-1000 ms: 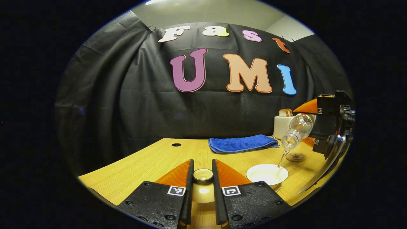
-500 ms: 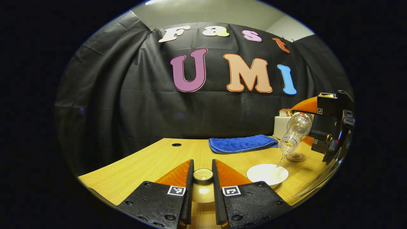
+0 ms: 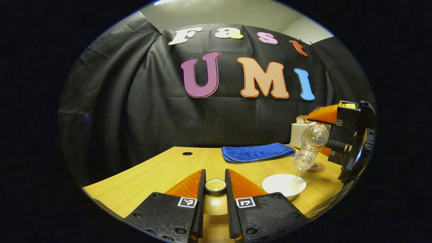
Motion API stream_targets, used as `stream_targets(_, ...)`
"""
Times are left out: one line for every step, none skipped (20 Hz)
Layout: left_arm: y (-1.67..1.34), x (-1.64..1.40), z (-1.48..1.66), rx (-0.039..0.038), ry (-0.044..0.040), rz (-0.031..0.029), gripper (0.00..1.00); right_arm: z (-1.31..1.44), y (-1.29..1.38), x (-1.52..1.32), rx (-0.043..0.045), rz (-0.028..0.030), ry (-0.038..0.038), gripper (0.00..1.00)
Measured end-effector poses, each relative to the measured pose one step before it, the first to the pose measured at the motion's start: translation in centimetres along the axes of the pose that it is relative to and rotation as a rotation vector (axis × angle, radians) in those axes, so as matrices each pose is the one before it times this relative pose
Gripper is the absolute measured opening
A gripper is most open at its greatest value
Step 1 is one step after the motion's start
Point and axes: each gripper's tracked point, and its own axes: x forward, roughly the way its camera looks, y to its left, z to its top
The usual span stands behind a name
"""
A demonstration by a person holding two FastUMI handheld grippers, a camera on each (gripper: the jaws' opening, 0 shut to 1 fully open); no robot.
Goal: Open the teacup lid with one hand, grasp the water bottle and pour water into the teacup with the other hand; after pouring, place the water bottle on the coaster and then close the teacup lid.
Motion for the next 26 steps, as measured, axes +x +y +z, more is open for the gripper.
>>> stream_targets(-0.058, 0.065, -0.027, 0.00008, -0.00082, -0.00005, 0.27, -0.023, 0.689, -0.071, 0.04421, 0.02725, 0.00776, 0.80)
stream_targets(0.022, -0.050, 0.019, -0.00008, 0.00031, 0.00009, 0.27, -0.105, 0.657, -0.041, 0.04661, 0.02200, 0.00958, 0.80)
stream_targets(0.017, -0.005, 0.029, -0.00034, 0.00010, 0.00005, 0.27, 0.066, 0.557, -0.163, 0.04850, 0.02156, 0.00660, 0.79)
stream_targets(-0.008, 0.043, -0.042, -0.00019, -0.00023, 0.00013, 0.27, 0.017, 0.508, -0.244, 0.05455, 0.02019, 0.00673, 0.77)
stream_targets(-0.036, -0.002, 0.074, 0.00017, 0.00035, 0.00005, 0.27, 0.014, 0.579, -0.285, 0.06458, 0.02400, 0.00336, 0.76)
stream_targets(0.008, -0.027, -0.064, 0.00001, -0.00066, 0.00004, 0.27, -0.034, 0.745, -0.159, 0.07786, 0.02629, 0.00690, 0.77)
stream_targets(0.031, 0.036, 0.006, 0.00013, 0.00016, 0.00011, 0.27, 0.000, 0.709, -0.316, 0.09216, 0.02879, 0.00573, 0.78)
stream_targets(-0.006, -0.040, 0.010, -0.00017, 0.00000, 0.00007, 0.27, -0.224, 0.606, 0.244, 0.09667, 0.02710, 0.01097, 0.82)
stream_targets(-0.003, -0.004, 0.048, 0.00001, 0.00041, 0.00009, 0.27, -0.194, 0.187, 0.084, 0.09650, 0.02039, 0.01682, 0.82)
stream_targets(0.015, 0.041, -0.106, 0.00011, 0.00066, 0.00000, 0.27, -0.069, -0.100, 0.286, 0.08533, 0.01452, 0.01142, 0.75)
stream_targets(0.013, -0.005, 0.007, -0.00028, -0.00001, -0.00006, 0.27, -0.060, -0.428, 0.141, 0.07897, 0.00211, 0.00430, 0.76)
stream_targets(0.030, 0.003, -0.019, -0.00001, 0.00047, 0.00097, 0.27, -0.175, -0.506, 0.184, 0.08140, -0.00269, 0.00200, 0.78)
stream_targets(0.001, -0.048, 0.034, -0.00042, -0.00043, 0.00177, 0.27, -0.197, -0.766, -0.052, 0.08364, 0.00251, 0.00514, 0.78)
stream_targets(0.022, 0.069, -0.063, 0.00054, 0.00056, 0.00060, 0.27, -0.257, -0.728, -0.109, 0.09026, 0.00146, 0.00661, 0.76)
stream_targets(-0.114, 0.072, 0.074, -0.00029, -0.00052, -0.00180, 0.27, -0.193, -0.528, -0.020, 0.08785, -0.00101, 0.00287, 0.76)
stream_targets(-0.034, -0.045, -0.038, 0.00005, -0.00009, -0.00072, 0.27, -0.201, -0.668, 0.192, 0.08429, -0.00682, 0.00238, 0.77)
stream_targets(-0.064, 0.059, 0.049, -0.00037, 0.00044, 0.00009, 0.27, -0.317, -0.610, 0.080, 0.07867, -0.00483, 0.00488, 0.78)
stream_targets(-0.007, -0.022, -0.052, 0.00006, -0.00030, -0.00047, 0.27, -0.700, -0.644, 0.317, 0.07403, -0.00703, 0.00606, 0.81)
stream_targets(-0.026, 0.034, 0.011, 0.00021, -0.00031, -0.00082, 0.27, -0.715, -0.725, 0.164, 0.06999, -0.00525, 0.01023, 0.79)
stream_targets(-0.074, 0.114, -0.050, -0.00017, 0.00122, -0.00150, 0.27, -0.568, -0.616, 0.150, 0.06773, -0.00381, 0.00919, 0.79)
stream_targets(-0.074, 0.068, 0.055, 0.00011, -0.00119, -0.00055, 0.27, -0.602, -0.770, 0.271, 0.07021, -0.00177, 0.01022, 0.79)
stream_targets(-0.029, -0.009, -0.037, 0.00029, 0.00073, -0.00085, 0.27, -0.655, -0.613, 0.220, 0.05883, -0.00180, 0.01133, 0.79)
stream_targets(-0.075, 0.088, 0.003, -0.00055, 0.00006, -0.00057, 0.27, -0.668, -0.912, 0.394, 0.04830, -0.00708, 0.01288, 0.77)
stream_targets(0.060, 0.039, 0.004, 0.00103, 0.00010, -0.00046, 0.27, -0.820, -1.130, 0.606, 0.05497, -0.01982, 0.01864, 0.77)
stream_targets(-0.125, 0.067, 0.056, -0.00093, 0.00026, -0.00078, 0.27, -0.581, -0.972, 0.561, 0.05893, -0.01300, 0.01141, 0.79)
stream_targets(-0.031, 0.027, -0.085, 0.00040, 0.00001, -0.00034, 0.27, -0.352, -0.496, 0.329, 0.04189, -0.00329, 0.01060, 0.79)
